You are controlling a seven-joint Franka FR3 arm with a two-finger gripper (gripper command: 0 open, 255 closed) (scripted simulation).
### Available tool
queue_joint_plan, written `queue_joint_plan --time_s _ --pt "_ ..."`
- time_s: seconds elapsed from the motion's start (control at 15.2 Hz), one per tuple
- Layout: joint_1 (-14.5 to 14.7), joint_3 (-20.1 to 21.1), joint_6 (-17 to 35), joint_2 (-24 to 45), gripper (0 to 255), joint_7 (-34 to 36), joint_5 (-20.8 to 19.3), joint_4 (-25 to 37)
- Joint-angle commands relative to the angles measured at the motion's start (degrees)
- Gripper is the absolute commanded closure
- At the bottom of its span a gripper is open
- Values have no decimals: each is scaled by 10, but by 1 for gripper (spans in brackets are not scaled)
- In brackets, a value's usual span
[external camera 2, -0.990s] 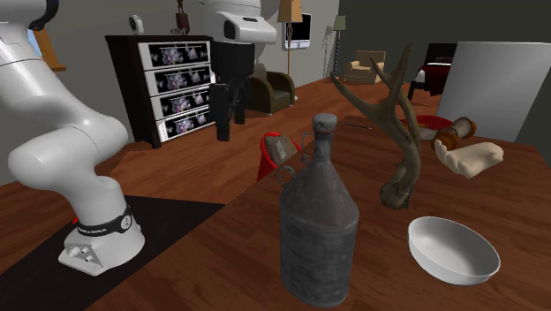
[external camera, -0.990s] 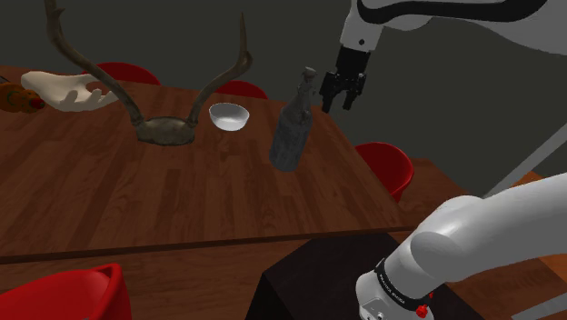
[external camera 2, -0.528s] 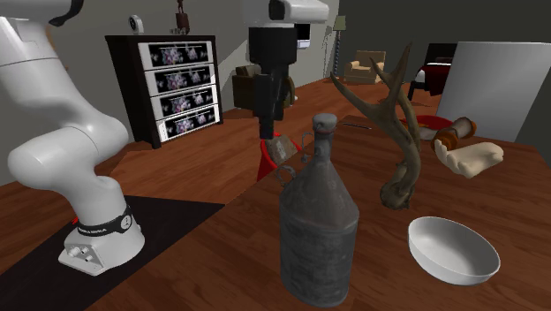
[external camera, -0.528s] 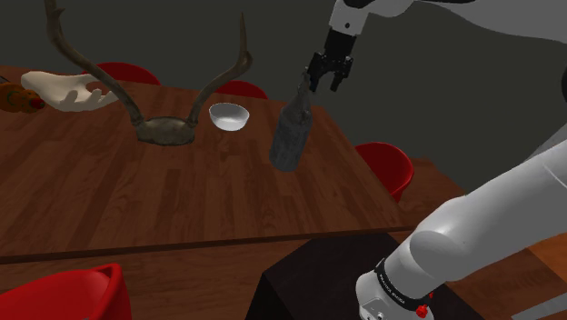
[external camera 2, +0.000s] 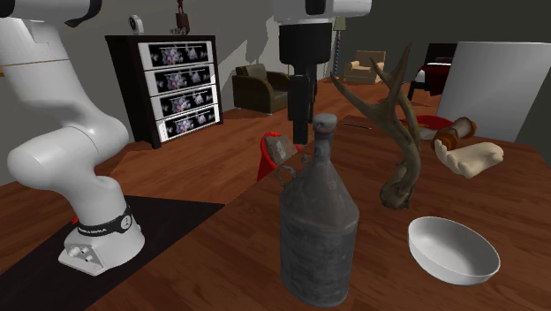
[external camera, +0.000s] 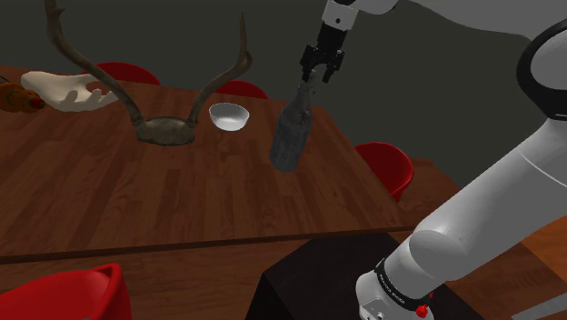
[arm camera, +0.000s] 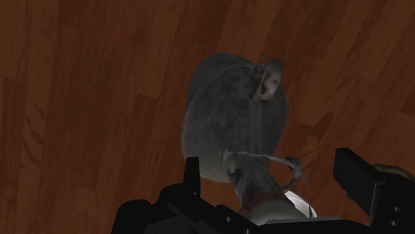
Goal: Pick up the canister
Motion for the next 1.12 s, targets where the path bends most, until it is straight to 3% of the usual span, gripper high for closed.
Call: queue_joint_plan --time_s 0.0,0.26,0.33,1.06 --pt "-1 -1 17 0 0 -2 0 -16" --pt "-1 -1 37 -1 0 -2 0 -37" --pt "-1 -1 37 -1 255 -2 0 -38" --pt "-1 -1 21 0 255 -2 0 -21"
